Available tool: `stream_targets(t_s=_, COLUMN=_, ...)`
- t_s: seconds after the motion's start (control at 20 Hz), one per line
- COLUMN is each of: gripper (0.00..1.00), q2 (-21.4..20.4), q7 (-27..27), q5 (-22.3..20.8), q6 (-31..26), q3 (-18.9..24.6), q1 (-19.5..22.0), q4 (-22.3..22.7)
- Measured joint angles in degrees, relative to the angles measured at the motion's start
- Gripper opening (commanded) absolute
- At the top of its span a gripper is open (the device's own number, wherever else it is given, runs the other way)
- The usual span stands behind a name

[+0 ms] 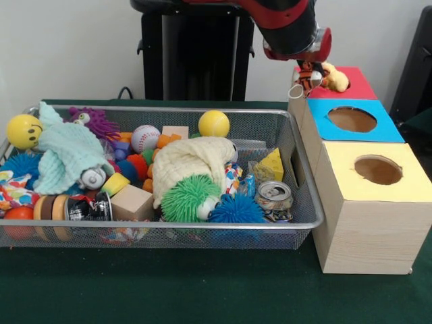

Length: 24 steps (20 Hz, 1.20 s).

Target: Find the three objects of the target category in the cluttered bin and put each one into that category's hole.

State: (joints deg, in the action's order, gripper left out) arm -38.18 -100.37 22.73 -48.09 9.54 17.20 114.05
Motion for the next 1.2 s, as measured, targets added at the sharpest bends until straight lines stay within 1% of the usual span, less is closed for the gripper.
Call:
stream_targets(t_s=0.6, gripper=0.00, q2=-4.5, q7=0.0, q5=0.0, q6=-8.0, q3=-0.7, q1=-1.6, q4=-0.2)
stream_targets(t_s=1.0, gripper=0.00, q2=-4.8, q7=0.0, q5=-0.1, q6=-8.4, q3=-1.5, q1=-2.4, q4=-1.3)
stream_targets(t_s=1.2, gripper=0.00, q2=-4.3, q7=0.0, q5=-0.1, q6=-8.4, q3=-1.9, q1=-2.7, q4=-1.6)
